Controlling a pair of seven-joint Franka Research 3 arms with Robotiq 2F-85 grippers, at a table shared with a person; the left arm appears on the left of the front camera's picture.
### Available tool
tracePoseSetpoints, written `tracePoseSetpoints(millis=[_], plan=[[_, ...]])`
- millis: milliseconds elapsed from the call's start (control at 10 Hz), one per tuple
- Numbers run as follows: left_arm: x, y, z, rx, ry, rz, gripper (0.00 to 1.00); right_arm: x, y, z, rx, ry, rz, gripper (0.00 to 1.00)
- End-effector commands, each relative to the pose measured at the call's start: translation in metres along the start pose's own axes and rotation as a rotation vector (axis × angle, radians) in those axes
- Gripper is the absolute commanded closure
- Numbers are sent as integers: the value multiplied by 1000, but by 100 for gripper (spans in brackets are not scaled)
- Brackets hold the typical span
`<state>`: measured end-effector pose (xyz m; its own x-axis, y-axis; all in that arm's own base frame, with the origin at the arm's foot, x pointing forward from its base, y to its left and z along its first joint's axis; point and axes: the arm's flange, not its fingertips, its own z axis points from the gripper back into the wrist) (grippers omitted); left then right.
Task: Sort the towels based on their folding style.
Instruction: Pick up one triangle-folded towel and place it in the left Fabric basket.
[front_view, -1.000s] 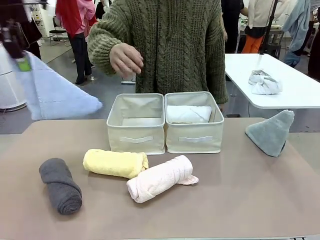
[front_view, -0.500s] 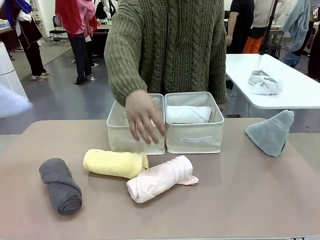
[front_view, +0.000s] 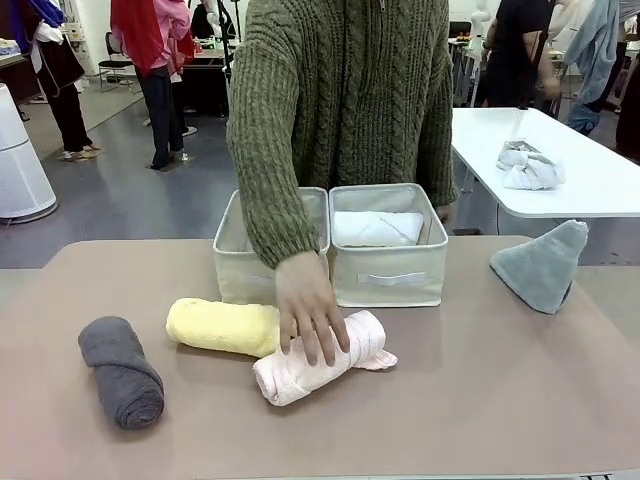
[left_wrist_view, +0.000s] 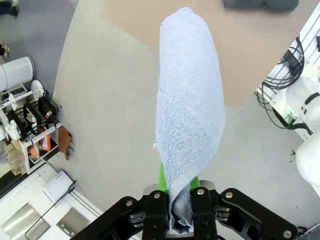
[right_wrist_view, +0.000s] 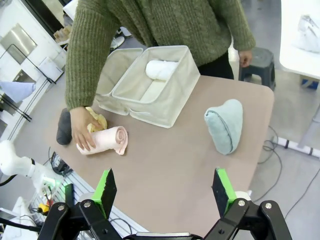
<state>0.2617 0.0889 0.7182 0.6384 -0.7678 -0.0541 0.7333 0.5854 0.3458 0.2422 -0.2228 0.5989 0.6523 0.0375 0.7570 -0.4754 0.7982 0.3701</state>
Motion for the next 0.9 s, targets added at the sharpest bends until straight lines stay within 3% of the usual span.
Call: tracePoseSetpoints(millis=[0, 800], plan=[[12, 8, -3, 3, 7, 21, 84, 1, 0, -1, 8, -17, 11, 0], [19, 0, -5, -11, 2, 61, 84, 1, 0, -1, 8, -17, 11, 0]])
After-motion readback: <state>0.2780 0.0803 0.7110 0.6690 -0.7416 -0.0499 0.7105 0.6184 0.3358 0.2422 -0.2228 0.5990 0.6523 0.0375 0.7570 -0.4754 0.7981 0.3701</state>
